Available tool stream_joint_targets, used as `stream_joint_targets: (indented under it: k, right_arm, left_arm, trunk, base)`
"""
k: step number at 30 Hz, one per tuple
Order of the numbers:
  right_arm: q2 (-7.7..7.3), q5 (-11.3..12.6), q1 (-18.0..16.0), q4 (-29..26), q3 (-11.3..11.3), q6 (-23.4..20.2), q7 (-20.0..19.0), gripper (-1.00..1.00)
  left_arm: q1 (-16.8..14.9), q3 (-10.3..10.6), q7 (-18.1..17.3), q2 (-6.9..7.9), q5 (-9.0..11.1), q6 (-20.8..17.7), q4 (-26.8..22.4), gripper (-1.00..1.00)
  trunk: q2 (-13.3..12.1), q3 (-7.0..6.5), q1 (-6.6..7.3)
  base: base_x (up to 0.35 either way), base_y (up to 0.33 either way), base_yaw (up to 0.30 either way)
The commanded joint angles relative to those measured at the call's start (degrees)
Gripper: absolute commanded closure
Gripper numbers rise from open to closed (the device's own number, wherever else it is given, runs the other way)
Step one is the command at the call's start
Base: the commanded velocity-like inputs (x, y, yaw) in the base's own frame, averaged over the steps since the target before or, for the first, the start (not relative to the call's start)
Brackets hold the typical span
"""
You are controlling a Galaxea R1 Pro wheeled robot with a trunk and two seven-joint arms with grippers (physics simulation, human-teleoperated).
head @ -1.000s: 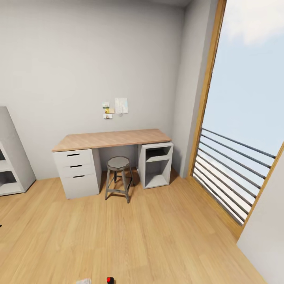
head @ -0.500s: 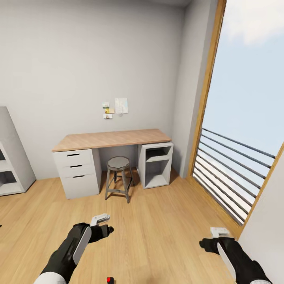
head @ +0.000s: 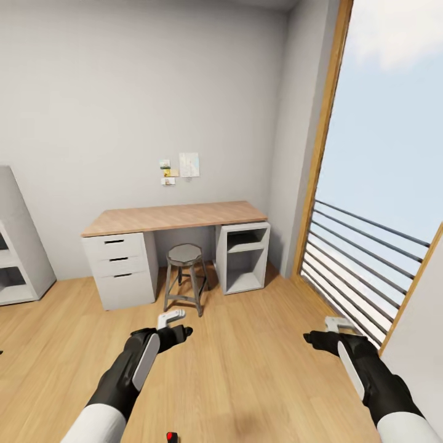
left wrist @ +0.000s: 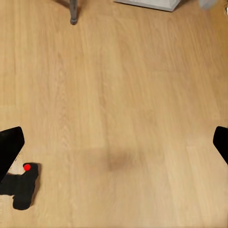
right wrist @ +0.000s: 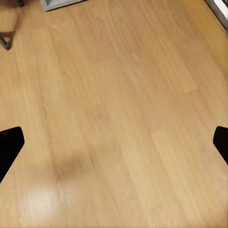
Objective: Attach the digital camera to the camera tripod in the bedroom.
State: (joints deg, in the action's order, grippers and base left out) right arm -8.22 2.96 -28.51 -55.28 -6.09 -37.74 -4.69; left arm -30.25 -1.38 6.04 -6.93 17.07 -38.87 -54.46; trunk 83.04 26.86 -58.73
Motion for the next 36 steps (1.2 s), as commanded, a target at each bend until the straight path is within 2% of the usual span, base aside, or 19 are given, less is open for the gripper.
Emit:
stream_joint_targets:
  k: [1,5,13,17,20,21,25,27,31,36]
  right_arm:
    - [0.03,0.28,-0.03,-0.47,-0.09,-0.75,-0.11,-1.0]
    - [0.06,0.3,-0.05,-1.49,-0.13,-3.14,-0.17,-1.0]
    - [0.14,0.37,-0.05,-1.68,-0.15,-4.82,-0.15,-1.0]
    - [0.2,0.44,-0.05,-1.65,-0.15,-5.07,-0.15,-1.0]
    - [0.19,0.46,-0.05,-1.67,-0.15,-5.13,-0.19,-1.0]
    - [0.13,0.48,-0.05,-1.67,-0.15,-5.16,-0.21,-1.0]
    - [0.06,0.44,-0.05,-1.72,-0.15,-5.58,-0.28,-1.0]
    - [0.01,0.39,-0.05,-1.76,-0.58,-6.99,-0.37,-1.0]
    - [0.04,0.41,-0.05,-1.76,-1.27,-7.35,-0.68,-1.0]
    - [0.09,0.31,-0.05,-1.91,-1.52,-7.71,-0.83,-1.0]
  left_arm:
    - [-0.04,-0.09,1.08,-0.11,0.65,-0.26,-0.32,-1.0]
    - [-0.06,-0.05,3.59,-0.33,0.73,-0.24,-1.06,-1.0]
    - [-0.07,-0.03,4.79,-0.5,0.84,-0.39,-1.27,-1.0]
    - [-0.08,-0.02,4.87,-0.5,1.12,-0.46,-1.29,-1.0]
    - [-0.08,0.03,4.67,-0.36,2.91,-1.14,-1.44,-1.0]
    - [-0.08,0.11,4.59,-0.19,4.9,-2.56,-1.87,-1.0]
    - [-0.08,0.16,4.54,0.07,7.8,-5.45,-4.23,-1.0]
    - [-0.08,0.2,4.51,0.44,13.28,-10.23,-9.27,-1.0]
    - [-0.08,0.16,4.38,0.44,15.23,-10.87,-9.26,-1.0]
    - [-0.08,-0.03,4.47,0.41,15.64,-10.68,-4.96,-1.0]
  trunk:
    - [0.04,0.07,0.0]
    - [0.04,0.07,0.0]
    - [0.04,0.07,0.0]
    - [1.64,0.79,-0.88]
    - [2.85,1.32,-1.54]
    - [3.25,1.5,-1.76]
    - [4.85,2.22,-2.64]
    - [5.65,2.58,-3.07]
    - [7.26,3.3,-3.95]
    - [9.26,4.2,-5.05]
  base:
    - [0.0,0.0,0.0]
    - [0.0,0.0,0.0]
    - [0.0,0.0,0.0]
    - [0.0,0.0,0.0]
    - [0.0,0.0,0.0]
    - [0.0,0.0,0.0]
    - [0.0,0.0,0.0]
    - [0.0,0.0,0.0]
    - [0.0,0.0,0.0]
    - [0.0,0.0,0.0]
